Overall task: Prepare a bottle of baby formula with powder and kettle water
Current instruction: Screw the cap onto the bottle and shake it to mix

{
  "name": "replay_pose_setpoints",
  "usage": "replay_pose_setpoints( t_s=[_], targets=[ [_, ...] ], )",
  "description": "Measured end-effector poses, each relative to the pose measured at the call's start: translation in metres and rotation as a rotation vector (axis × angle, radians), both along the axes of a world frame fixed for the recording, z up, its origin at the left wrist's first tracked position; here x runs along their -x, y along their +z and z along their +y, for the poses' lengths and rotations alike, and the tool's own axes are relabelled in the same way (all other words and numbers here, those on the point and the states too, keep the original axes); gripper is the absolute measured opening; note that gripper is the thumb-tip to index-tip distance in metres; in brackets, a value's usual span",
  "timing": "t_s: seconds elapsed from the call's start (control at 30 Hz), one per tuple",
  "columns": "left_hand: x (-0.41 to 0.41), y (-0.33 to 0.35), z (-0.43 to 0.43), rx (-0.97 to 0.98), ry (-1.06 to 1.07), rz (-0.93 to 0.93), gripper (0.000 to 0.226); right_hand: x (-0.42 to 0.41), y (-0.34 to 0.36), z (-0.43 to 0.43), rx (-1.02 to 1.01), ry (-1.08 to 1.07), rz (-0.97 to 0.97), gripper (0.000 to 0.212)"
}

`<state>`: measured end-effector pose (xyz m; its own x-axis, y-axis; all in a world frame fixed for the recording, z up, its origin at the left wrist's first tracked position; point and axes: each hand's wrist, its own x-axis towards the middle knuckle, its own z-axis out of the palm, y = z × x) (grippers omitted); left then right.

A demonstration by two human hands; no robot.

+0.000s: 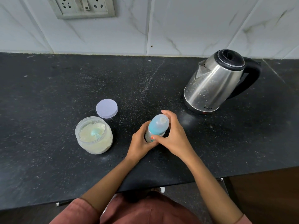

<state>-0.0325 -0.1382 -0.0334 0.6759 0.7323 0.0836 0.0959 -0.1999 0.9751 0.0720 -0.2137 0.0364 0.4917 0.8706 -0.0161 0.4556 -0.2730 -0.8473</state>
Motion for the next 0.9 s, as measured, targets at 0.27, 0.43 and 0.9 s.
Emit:
replay_pose_setpoints(
  t_s=[0.27,0.43,0.9],
  targets=[
    [0.0,0.0,0.0,0.014,-0.002,-0.002,0.063,-0.009,0.012,-0.002,0.018,0.112,-0.059,0.069],
    [0.0,-0.002,0.0,0.006,0.003,0.001,0.063,-0.01,0.015,0.0,0.05,0.143,-0.081,0.067],
    [0.0,-0.003,0.002,-0.003,-0.003,0.021,0.065,-0.01,-0.003,-0.004,0.02,0.107,0.159,0.084]
  ],
)
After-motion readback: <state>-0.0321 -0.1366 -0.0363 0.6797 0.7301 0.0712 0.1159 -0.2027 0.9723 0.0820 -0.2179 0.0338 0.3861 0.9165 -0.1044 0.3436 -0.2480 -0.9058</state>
